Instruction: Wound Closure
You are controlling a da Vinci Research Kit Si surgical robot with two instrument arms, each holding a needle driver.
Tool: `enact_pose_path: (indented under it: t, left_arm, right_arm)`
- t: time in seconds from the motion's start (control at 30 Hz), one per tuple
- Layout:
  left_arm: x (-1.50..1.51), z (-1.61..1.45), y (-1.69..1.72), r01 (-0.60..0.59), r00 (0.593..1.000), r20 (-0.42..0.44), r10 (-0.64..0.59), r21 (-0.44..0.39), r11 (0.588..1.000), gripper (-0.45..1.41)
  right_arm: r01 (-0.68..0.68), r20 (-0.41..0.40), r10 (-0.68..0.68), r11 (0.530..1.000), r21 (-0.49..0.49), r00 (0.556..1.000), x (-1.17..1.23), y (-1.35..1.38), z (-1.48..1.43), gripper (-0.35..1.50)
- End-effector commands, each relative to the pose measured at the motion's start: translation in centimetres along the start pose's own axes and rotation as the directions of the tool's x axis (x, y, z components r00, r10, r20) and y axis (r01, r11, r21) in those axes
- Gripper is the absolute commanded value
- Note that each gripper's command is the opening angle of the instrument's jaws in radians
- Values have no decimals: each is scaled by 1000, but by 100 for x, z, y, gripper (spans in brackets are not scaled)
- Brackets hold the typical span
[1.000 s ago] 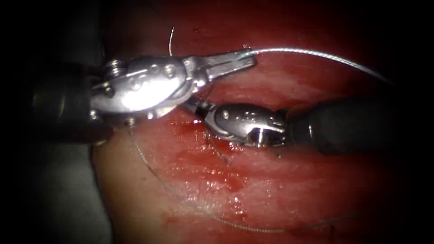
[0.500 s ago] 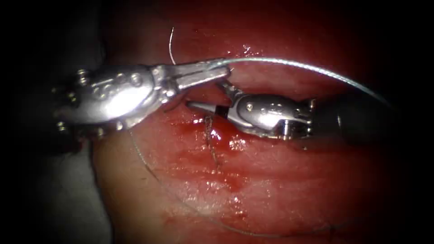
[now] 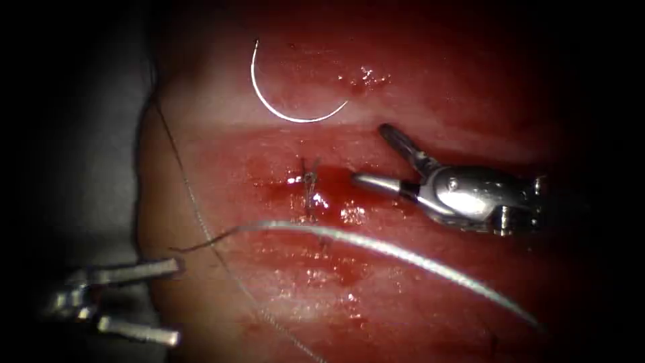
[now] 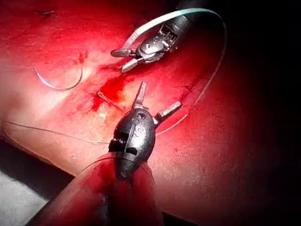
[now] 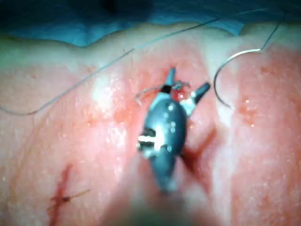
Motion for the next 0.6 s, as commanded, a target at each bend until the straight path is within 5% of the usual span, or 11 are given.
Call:
enact_pose_path:
  t: [0.03, 0.3, 0.6]
  left_arm:
    - [-8, 5, 6, 5, 1000, 2, -5, 3, 1000, 120]
    - [-9, 2, 2, 3, 1000, 11, -3, 0, 1000, 138]
    - [-49, 57, -22, -35, 998, 56, 28, 118, 992, 98]
  right_arm:
    - [-4, 5, 4, 1000, 0, 1000, -9, -4, -1, 135]
    - [-5, 10, 5, 1000, -4, 1000, -9, 1, -11, 133]
    - [12, 126, -7, 999, -32, 992, -17, 21, -61, 125]
